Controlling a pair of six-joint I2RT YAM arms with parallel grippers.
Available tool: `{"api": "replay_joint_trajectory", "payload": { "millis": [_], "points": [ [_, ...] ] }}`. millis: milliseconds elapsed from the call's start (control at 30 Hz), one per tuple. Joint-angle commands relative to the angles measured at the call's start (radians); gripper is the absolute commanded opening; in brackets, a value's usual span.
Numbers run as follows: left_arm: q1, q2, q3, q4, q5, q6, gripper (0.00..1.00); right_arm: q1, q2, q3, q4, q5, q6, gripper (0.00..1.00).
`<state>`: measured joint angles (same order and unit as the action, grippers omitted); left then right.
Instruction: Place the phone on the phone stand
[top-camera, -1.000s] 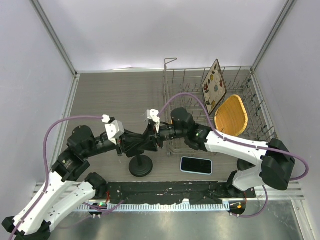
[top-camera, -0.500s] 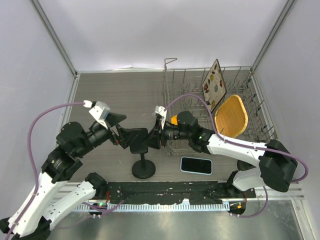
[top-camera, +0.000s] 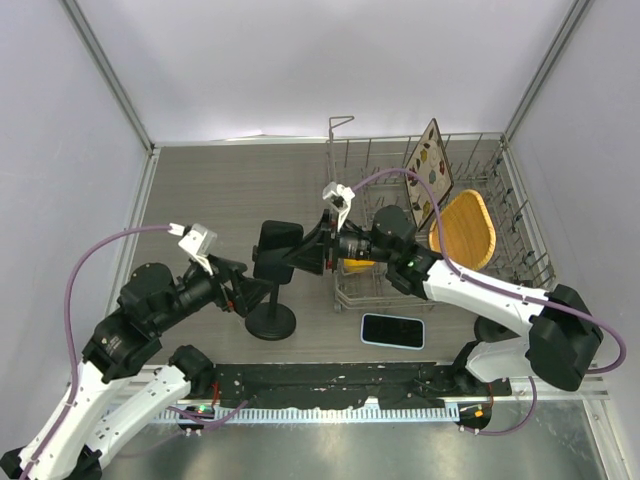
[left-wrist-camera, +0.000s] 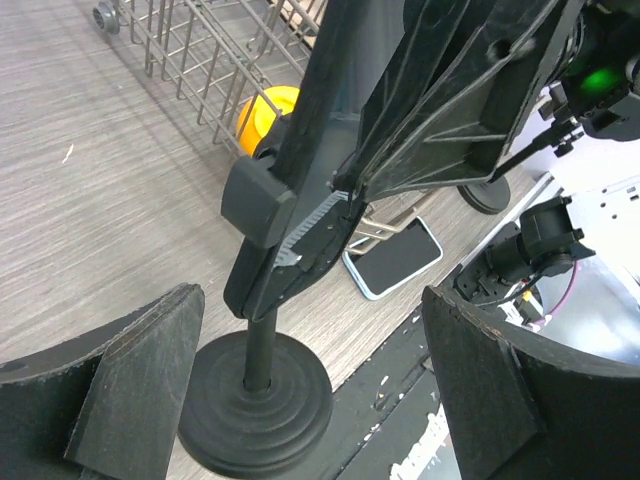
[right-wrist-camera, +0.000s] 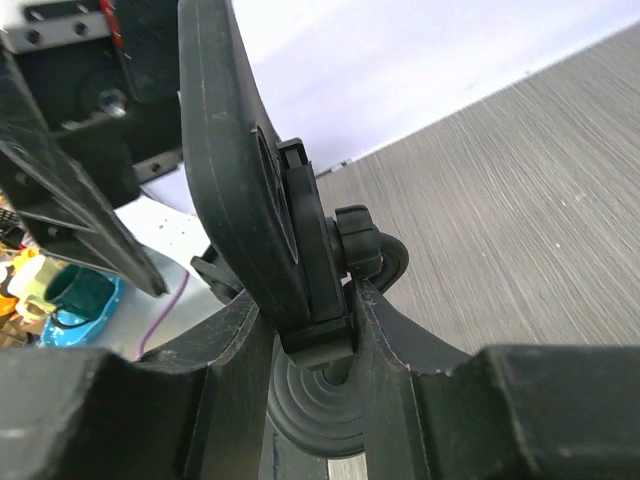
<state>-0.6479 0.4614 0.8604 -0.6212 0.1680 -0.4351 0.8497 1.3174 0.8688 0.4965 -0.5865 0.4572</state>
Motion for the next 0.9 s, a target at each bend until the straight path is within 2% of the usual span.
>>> {"api": "replay_joint_trajectory", "payload": {
  "millis": [0,100,167,233,400,467,500,633,667,700,767,833,867],
  "points": [
    [-0.002,0.034,0.028,0.011,0.03,0.004,0.91,-0.006,-0.079,0.099,0.243,-0.064,0.104,0.01],
    [-0.002,0.048,0.022,0.011,0.062,0.004,0.84,-0.008,-0.089,0.101,0.252,-0.085,0.12,0.01],
    [-0.002,0.042,0.011,0.049,0.093,-0.002,0.61,-0.008,-0.096,0.096,0.252,-0.088,0.123,0.01],
    [-0.002,0.033,-0.001,0.078,0.12,-0.005,0.53,-0.008,-0.099,0.093,0.251,-0.092,0.121,0.01],
    [-0.002,0.054,0.0,0.09,0.131,0.001,0.41,-0.008,-0.084,0.093,0.283,-0.11,0.141,0.01],
    [-0.002,0.059,0.005,0.1,0.13,0.006,0.11,-0.008,-0.078,0.093,0.29,-0.113,0.141,0.01],
    [-0.002,0.057,0.012,0.101,0.116,0.01,0.0,-0.008,-0.078,0.088,0.289,-0.111,0.13,0.01],
    [-0.002,0.046,0.034,0.051,0.026,0.01,0.0,-0.008,-0.086,0.09,0.212,-0.075,0.045,0.01],
    [-0.002,0.048,0.046,0.026,-0.064,0.001,0.0,-0.008,-0.083,0.088,0.196,-0.056,0.029,0.01],
    [-0.002,0.049,0.054,0.002,-0.109,-0.01,0.01,-0.008,-0.081,0.09,0.188,-0.049,0.018,0.01],
    [-0.002,0.042,0.078,-0.073,-0.232,-0.054,0.4,-0.006,-0.067,0.093,0.16,-0.023,-0.024,0.01],
    [-0.002,0.033,0.101,-0.135,-0.277,-0.086,0.9,-0.005,-0.055,0.105,0.142,0.0,-0.089,0.01],
    [-0.002,0.025,0.135,-0.152,-0.285,-0.091,0.93,-0.003,-0.044,0.108,0.12,0.022,-0.112,0.01]
  ]
}}
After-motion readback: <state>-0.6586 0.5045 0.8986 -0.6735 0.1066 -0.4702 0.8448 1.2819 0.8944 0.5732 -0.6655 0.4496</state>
